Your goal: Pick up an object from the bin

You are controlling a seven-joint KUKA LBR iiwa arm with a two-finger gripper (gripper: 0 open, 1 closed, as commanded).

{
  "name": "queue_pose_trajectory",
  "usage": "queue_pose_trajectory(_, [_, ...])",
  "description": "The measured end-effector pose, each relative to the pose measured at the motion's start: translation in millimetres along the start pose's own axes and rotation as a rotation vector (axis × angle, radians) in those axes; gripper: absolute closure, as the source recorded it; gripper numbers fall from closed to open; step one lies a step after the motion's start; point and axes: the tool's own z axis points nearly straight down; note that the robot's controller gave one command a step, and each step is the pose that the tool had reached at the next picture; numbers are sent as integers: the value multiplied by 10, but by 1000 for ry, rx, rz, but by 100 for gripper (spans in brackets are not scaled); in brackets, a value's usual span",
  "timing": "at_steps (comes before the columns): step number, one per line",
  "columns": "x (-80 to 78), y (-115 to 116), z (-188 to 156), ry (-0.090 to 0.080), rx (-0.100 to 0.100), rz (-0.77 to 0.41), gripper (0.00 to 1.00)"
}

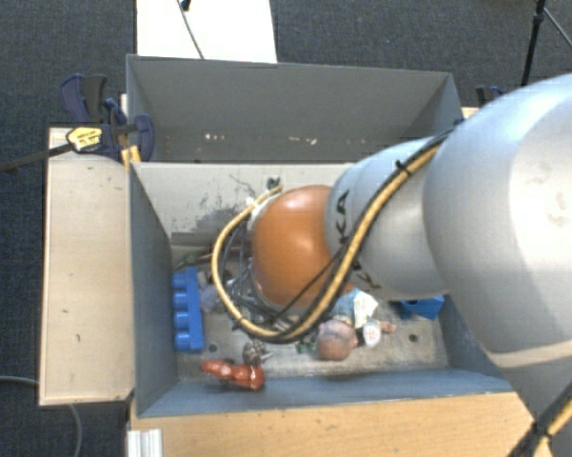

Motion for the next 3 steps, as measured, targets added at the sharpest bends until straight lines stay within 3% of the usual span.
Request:
queue_pose_trajectory(1, [-63,148,-181,29,0,-67,0])
queue_pose_trajectory(2, [-237,489,-89,17,2,-61,0])
queue_pose_trajectory(3, [-189,598,-40,-9,-9,-88,100])
